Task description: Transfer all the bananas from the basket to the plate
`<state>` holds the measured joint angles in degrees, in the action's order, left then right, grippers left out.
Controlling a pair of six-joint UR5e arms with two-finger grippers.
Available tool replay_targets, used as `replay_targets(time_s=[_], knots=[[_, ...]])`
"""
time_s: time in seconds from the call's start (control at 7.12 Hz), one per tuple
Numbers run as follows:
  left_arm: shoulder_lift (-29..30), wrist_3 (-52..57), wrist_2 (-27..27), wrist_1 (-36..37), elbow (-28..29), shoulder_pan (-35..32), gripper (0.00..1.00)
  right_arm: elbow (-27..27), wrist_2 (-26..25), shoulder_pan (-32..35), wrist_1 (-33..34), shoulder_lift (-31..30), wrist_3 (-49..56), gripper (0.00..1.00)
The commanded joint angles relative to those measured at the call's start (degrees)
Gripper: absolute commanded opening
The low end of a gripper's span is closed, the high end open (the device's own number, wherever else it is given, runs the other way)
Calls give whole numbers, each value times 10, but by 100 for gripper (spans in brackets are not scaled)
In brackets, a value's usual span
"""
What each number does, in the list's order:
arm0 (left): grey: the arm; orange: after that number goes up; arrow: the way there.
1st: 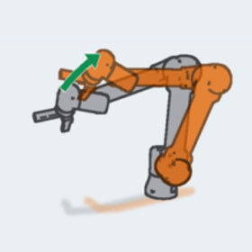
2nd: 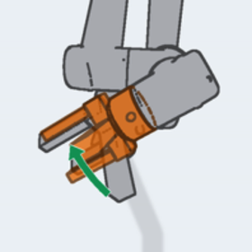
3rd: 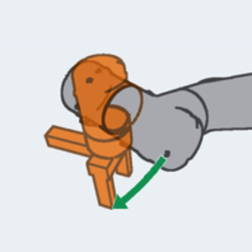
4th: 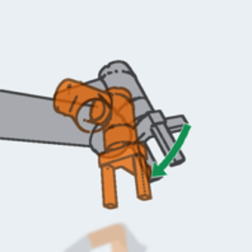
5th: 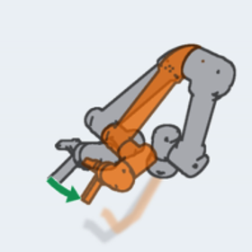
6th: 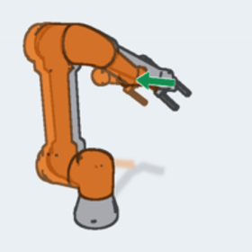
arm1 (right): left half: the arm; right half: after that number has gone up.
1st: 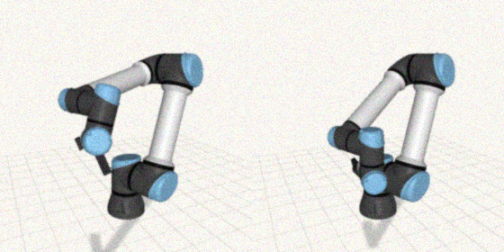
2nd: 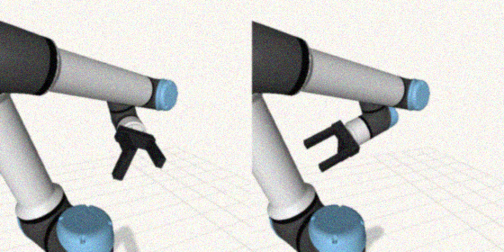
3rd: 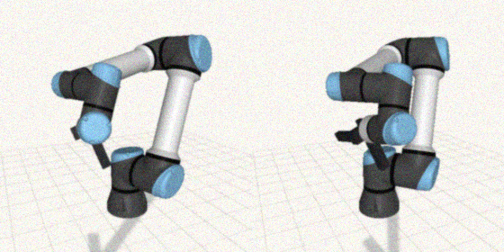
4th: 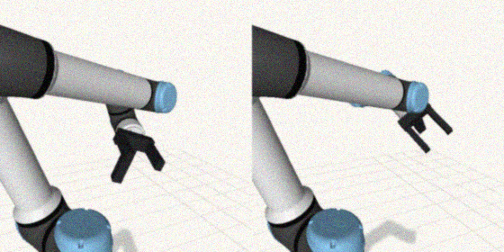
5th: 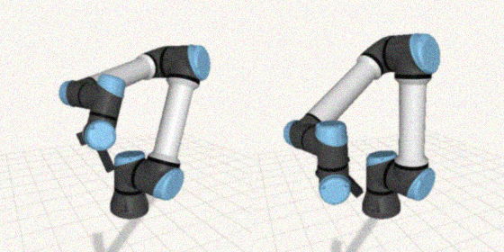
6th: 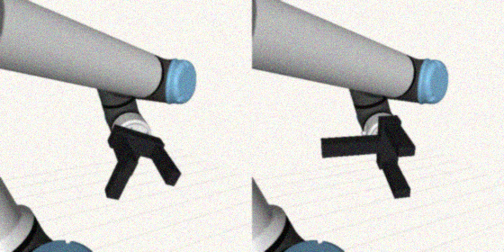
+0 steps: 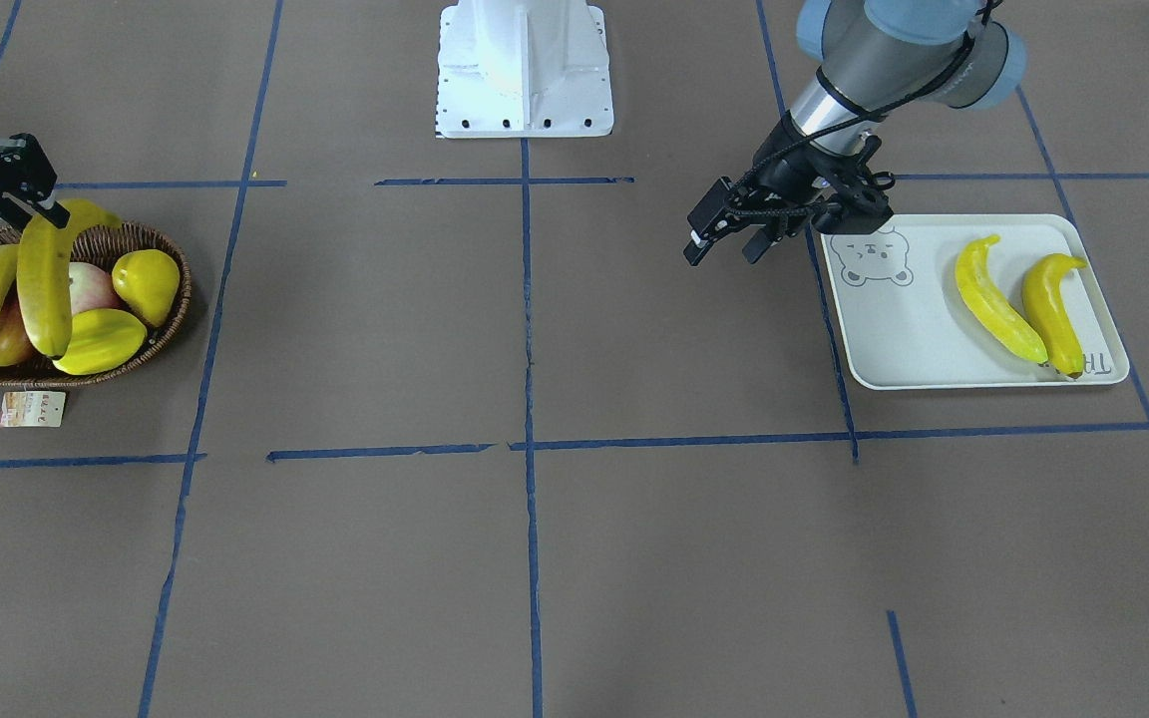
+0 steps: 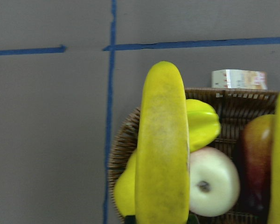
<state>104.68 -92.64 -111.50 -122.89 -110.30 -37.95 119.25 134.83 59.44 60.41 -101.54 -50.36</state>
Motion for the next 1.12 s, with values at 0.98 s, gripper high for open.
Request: replay_targets(time_s=[0.98], knots=[[123,-216,54,-186,64,47,99,5,-215,-282,-50,285,-323,0]])
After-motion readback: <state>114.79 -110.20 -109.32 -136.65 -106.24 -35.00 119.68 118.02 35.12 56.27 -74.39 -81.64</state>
